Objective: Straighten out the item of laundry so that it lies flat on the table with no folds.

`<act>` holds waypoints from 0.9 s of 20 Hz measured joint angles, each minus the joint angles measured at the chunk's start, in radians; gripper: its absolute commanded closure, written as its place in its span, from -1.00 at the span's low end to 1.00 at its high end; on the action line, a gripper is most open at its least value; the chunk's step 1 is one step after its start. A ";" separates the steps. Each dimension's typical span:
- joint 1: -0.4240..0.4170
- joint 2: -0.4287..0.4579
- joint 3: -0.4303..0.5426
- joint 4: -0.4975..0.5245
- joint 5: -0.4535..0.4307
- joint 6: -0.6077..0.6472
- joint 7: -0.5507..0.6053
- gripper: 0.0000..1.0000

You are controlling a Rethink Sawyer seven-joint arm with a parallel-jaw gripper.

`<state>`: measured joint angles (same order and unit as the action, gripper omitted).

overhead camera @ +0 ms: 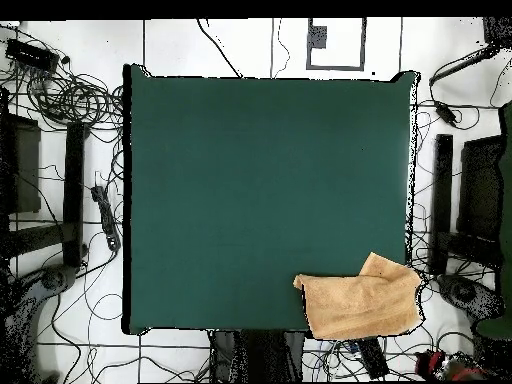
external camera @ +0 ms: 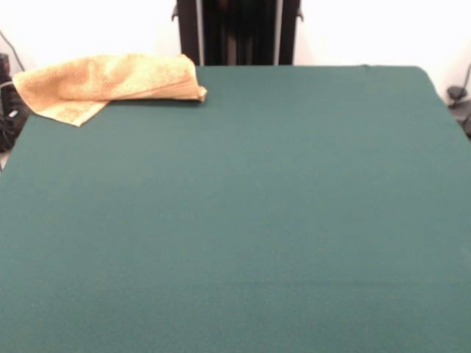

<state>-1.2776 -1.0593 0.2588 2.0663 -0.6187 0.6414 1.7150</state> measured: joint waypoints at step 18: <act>-0.114 0.038 0.152 -0.076 0.008 0.049 -0.080 -1.00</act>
<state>-1.3921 -1.0212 0.4105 1.9902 -0.6108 0.6904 1.6351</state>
